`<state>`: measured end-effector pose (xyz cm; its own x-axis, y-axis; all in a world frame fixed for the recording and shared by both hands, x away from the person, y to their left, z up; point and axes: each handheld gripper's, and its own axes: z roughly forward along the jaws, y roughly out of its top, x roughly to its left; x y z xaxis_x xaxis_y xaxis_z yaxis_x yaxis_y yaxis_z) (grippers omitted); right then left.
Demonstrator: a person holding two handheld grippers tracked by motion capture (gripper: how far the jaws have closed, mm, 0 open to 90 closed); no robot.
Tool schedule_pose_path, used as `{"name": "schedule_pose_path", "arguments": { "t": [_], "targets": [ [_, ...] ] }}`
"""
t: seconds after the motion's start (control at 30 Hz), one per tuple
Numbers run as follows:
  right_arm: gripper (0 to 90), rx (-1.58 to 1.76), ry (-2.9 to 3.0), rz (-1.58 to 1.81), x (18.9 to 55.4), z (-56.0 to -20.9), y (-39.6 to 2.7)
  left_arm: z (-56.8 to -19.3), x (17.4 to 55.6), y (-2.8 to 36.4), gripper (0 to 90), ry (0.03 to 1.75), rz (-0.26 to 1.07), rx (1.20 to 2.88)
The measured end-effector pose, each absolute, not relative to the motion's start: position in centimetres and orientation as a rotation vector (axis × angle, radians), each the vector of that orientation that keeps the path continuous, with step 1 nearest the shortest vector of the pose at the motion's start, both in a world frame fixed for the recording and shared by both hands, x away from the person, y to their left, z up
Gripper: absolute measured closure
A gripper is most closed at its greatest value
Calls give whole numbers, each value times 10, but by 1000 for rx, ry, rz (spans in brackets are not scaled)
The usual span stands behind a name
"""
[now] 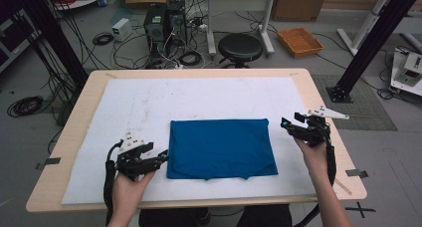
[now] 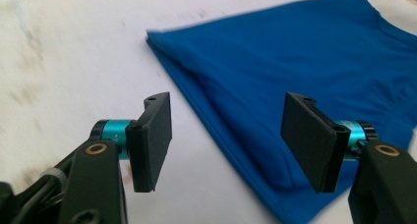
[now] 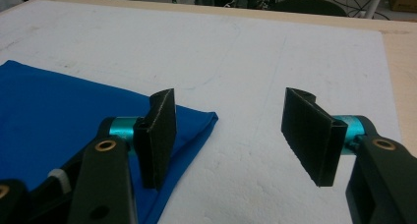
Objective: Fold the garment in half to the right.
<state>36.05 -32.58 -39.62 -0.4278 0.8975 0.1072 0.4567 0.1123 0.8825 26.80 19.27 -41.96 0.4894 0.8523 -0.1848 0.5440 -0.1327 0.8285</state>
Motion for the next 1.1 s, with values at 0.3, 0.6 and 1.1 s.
{"name": "schedule_pose_path", "arguments": {
  "t": [0.3,0.6,1.1],
  "targets": [
    [383,1317,1940,1259,361,-398,-324,-448,254,192,401,1271,252,1789],
    [382,1299,1956,1257,361,-398,-318,-452,258,176,451,1302,235,1773],
    [384,1179,2047,1278,361,-393,-268,-453,259,160,708,1305,308,1812]
  ]
}}
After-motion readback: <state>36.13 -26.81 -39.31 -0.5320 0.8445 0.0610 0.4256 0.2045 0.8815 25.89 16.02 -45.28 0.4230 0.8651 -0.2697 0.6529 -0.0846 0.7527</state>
